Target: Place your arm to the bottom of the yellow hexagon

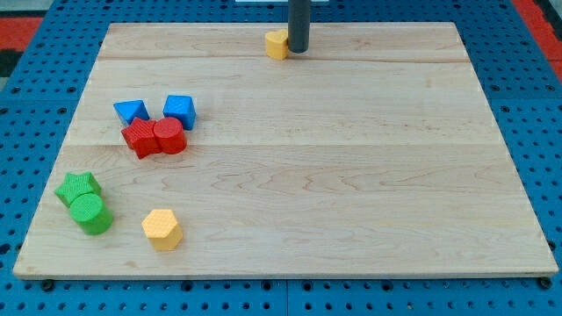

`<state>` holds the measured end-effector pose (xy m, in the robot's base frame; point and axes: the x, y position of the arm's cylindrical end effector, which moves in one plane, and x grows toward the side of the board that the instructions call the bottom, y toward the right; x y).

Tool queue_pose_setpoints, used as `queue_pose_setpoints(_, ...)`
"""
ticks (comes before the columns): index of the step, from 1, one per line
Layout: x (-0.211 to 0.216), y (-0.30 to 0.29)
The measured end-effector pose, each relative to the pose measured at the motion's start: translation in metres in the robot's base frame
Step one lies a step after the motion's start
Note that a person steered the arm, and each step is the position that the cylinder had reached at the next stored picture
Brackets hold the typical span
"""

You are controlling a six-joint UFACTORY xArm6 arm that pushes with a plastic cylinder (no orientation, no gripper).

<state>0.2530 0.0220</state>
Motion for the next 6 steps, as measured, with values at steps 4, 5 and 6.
queue_pose_setpoints(4, 0.235, 0.048)
queue_pose_setpoints(5, 0.275, 0.012)
queue_pose_setpoints(6, 0.31, -0.051)
